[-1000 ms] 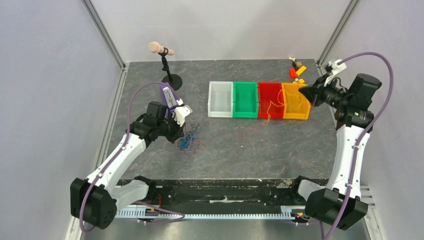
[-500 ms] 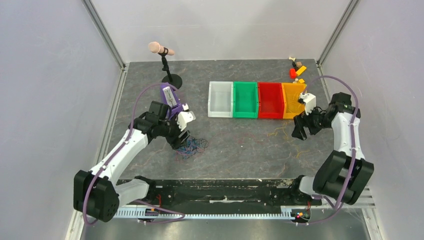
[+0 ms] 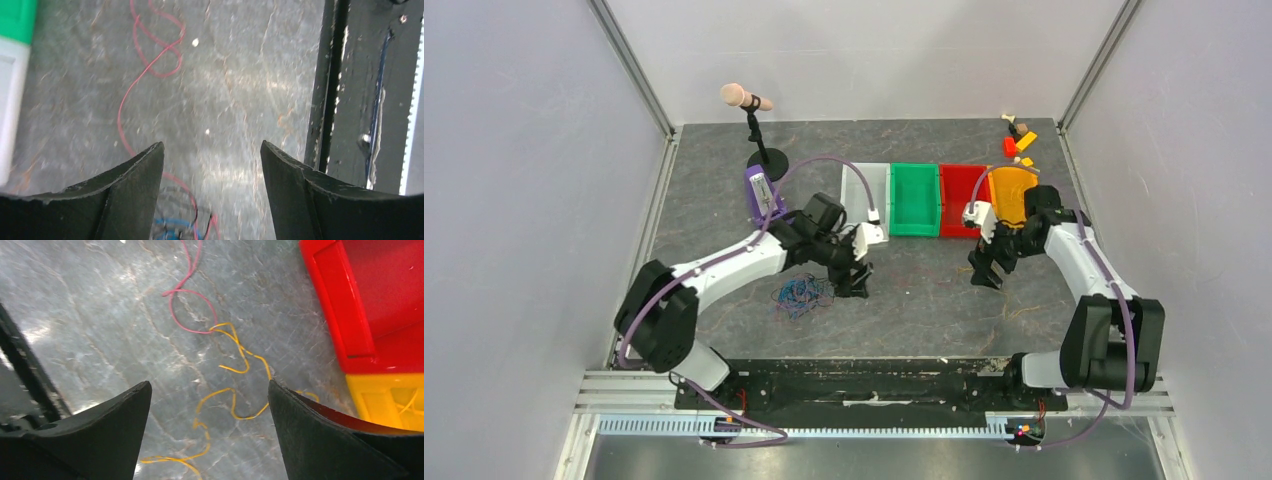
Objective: Untangle the cables
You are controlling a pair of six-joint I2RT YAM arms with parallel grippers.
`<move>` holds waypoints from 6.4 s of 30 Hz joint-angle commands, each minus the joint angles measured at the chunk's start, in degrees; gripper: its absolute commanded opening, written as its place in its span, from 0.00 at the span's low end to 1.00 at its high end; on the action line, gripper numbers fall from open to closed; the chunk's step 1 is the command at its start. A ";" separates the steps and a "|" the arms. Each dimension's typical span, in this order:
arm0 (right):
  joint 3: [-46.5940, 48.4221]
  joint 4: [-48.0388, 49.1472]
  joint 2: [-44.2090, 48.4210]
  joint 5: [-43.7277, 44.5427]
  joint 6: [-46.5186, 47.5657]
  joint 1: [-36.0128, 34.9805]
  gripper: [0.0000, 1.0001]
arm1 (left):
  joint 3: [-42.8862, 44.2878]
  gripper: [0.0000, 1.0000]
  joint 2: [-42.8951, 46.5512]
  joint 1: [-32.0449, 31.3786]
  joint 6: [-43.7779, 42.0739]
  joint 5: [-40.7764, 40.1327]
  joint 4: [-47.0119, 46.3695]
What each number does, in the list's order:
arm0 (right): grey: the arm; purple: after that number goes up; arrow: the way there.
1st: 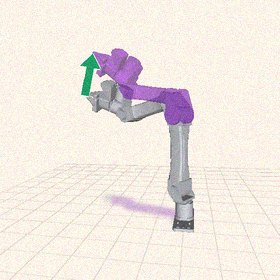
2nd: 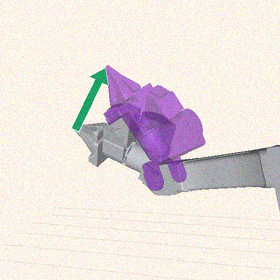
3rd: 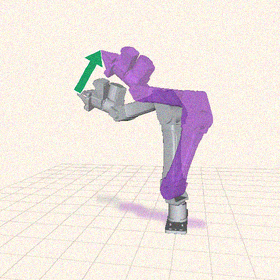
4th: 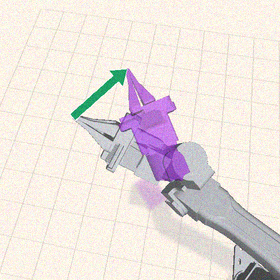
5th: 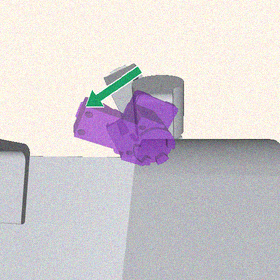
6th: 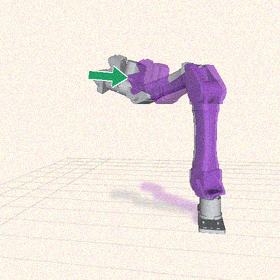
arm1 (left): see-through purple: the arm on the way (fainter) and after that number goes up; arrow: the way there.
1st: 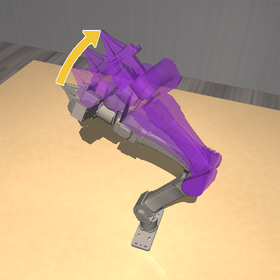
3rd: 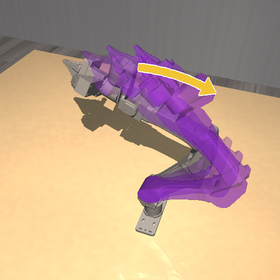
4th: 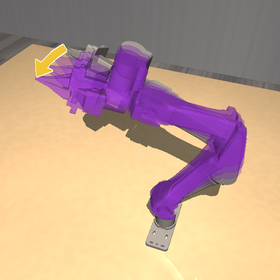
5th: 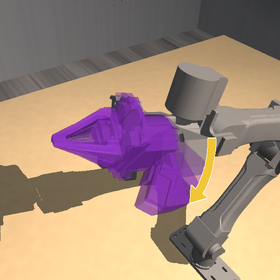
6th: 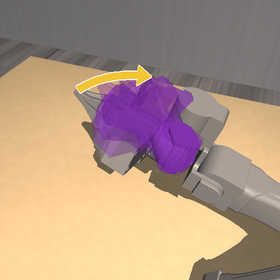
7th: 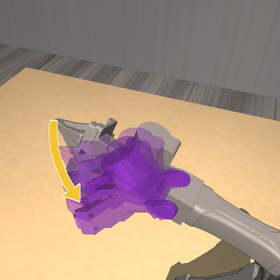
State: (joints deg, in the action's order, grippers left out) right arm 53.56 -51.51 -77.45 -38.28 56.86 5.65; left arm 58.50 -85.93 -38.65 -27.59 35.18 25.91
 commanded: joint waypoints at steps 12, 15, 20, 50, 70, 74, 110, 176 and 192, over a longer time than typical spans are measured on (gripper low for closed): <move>2.88 8.17 -12.88 4.74 22.85 -0.82 0.89 | 5.97 0.76 -8.49 -3.45 9.52 2.94 -11.52; 2.16 8.46 -14.68 6.51 24.45 -0.88 0.86 | 5.27 0.75 -8.07 -3.45 8.48 2.25 -11.45; -0.79 12.26 -15.44 7.74 23.01 -1.34 0.62 | 4.58 0.78 -8.92 -3.46 6.88 1.30 -13.83; -4.43 14.37 -6.36 2.17 15.69 -1.34 0.00 | 13.34 0.76 -31.70 -8.70 38.86 0.26 -48.31; 15.07 6.72 -6.59 -4.20 10.33 14.52 0.00 | -3.16 0.02 -13.26 0.71 23.57 -5.17 -15.56; 20.23 6.68 -7.49 -7.06 6.61 17.86 0.00 | -3.24 0.02 -11.95 3.91 21.63 -6.33 -9.76; 25.14 48.20 -18.66 -10.33 -44.97 20.16 0.00 | -6.29 0.02 -6.38 6.56 19.33 -4.77 -7.89; 5.17 32.53 -7.94 -3.30 -36.79 -26.96 0.79 | -8.58 0.16 4.10 11.48 -22.34 -8.62 15.81; 11.07 47.56 -25.45 12.99 -47.93 -44.18 0.68 | -12.34 0.15 8.24 11.59 -27.01 -8.99 14.70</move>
State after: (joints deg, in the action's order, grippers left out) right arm 62.22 -8.82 -100.49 -31.99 11.14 -37.85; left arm 46.11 -79.42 -27.33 -51.44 25.63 42.37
